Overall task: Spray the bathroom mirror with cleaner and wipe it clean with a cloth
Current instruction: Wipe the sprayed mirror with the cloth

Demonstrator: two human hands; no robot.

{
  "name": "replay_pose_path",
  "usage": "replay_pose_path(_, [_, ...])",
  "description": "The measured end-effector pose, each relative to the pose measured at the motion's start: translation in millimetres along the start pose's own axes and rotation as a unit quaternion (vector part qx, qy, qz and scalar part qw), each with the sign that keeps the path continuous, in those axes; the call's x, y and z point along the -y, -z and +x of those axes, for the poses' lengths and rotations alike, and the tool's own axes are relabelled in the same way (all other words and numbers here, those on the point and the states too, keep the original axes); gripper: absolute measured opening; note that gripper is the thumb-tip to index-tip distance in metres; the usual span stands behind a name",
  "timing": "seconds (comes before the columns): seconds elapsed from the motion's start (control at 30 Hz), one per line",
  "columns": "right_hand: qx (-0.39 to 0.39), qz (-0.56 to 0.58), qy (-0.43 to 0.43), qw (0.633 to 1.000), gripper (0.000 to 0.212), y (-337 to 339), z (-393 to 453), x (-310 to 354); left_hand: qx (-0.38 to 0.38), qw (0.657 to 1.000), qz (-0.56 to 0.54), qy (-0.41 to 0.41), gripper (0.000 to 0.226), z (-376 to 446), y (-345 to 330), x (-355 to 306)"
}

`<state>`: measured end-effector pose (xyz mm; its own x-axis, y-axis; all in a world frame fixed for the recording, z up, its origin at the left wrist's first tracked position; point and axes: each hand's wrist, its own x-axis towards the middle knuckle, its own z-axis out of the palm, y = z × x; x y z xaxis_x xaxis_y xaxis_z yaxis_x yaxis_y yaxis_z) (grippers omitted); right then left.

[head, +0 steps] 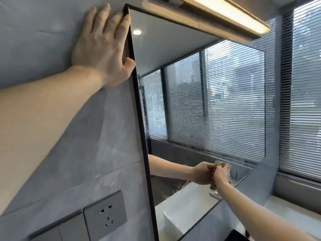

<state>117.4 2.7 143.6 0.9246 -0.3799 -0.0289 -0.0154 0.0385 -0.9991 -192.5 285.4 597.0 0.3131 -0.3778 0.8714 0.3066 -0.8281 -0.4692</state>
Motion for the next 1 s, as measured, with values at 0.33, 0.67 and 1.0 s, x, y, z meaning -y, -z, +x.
replay_pose_path(0.33, [0.133,-0.052,0.48,0.866,0.082,-28,-221,147,-0.018,1.0,0.003,0.003,0.092,0,1,1])
replay_pose_path(0.67, [0.091,-0.133,0.577,0.801,0.069,-23,-199,64,-0.002,1.0,0.017,0.004,0.096,-1,3,-1])
replay_pose_path(1.0, [0.069,-0.071,0.113,0.989,0.062,10,-115,-17,-0.003,1.0,0.026,0.006,0.096,-1,2,-1])
